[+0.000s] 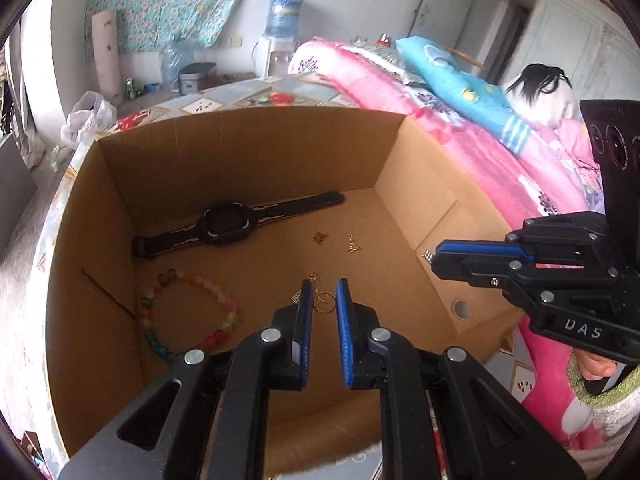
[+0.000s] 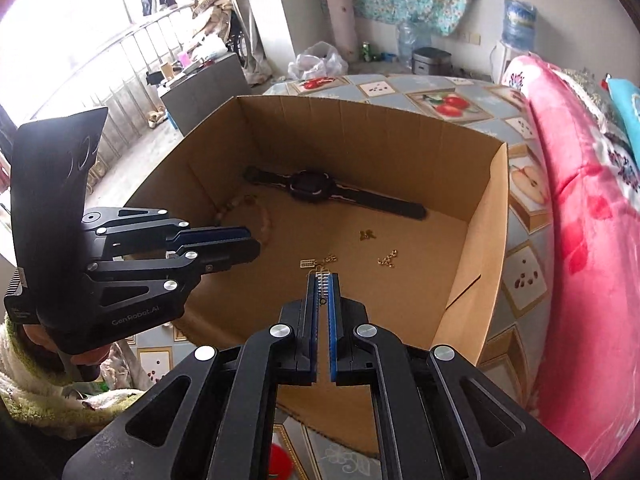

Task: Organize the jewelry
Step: 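Open the right tool to drop the gold rings into the box, then withdraw the right tool from the box toward the remaining gold ring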

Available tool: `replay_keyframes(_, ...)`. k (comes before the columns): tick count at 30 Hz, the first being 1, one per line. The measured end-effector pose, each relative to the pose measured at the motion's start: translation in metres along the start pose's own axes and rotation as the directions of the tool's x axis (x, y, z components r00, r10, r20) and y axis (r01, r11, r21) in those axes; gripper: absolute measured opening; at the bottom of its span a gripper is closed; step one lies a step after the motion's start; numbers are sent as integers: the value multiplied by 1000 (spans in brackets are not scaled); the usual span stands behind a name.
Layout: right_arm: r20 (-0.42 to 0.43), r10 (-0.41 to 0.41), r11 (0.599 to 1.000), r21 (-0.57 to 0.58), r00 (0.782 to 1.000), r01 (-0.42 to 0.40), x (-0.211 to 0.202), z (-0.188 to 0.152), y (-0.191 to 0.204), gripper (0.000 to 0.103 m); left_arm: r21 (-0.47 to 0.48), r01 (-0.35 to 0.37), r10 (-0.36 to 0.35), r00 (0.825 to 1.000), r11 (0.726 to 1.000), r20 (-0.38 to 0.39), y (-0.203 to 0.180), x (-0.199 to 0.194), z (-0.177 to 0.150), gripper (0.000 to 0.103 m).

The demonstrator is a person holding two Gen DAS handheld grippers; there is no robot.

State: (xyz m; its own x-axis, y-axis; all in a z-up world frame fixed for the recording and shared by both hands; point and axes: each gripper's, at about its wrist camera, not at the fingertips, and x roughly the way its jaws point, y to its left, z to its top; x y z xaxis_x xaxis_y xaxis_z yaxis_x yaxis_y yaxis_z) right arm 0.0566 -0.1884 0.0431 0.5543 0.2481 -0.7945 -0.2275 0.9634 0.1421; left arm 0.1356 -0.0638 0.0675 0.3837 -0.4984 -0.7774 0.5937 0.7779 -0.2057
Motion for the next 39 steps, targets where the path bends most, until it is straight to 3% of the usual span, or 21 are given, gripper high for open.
replay_keyframes(6, 19, 9, 1000, 19, 1000, -9, 3, 6, -9, 6, -50, -4, 3, 1000, 999, -25, 9, 12, 4, 15)
replay_keyframes(15, 87, -2, 998, 61, 996, -4, -15, 3, -19, 6, -77, 4, -2, 999, 997, 33, 22, 1, 3, 18)
replay_keyframes(19, 128, -6, 996, 85, 992, -5, -30, -6, -22, 12, -99, 31, -23, 996, 995, 81, 28, -11, 1, 31)
replay_keyframes(22, 156, -4, 995, 95, 988, -11, -42, -14, -21, 12, -127, 66, -51, 992, 990, 116, 33, -22, 0, 34)
replay_keyframes(30, 242, 63, 991, 99, 968, -90, -81, -57, -15, 22, -141, 108, -71, 967, 984, 246, 44, -72, -24, 50)
replay_keyframes(35, 204, 114, 986, 95, 972, -136, -76, -86, -4, 26, -150, 104, -61, 962, 983, 265, 50, -94, -57, 57)
replay_keyframes(37, 166, 133, 982, 112, 977, -153, -60, -97, 3, 26, -145, 85, -46, 966, 986, 253, 49, -97, -72, 58)
replay_keyframes(39, 125, 134, 982, 119, 983, -149, -40, -105, 13, 26, -114, 43, -9, 958, 993, 287, 42, -104, -86, 61)
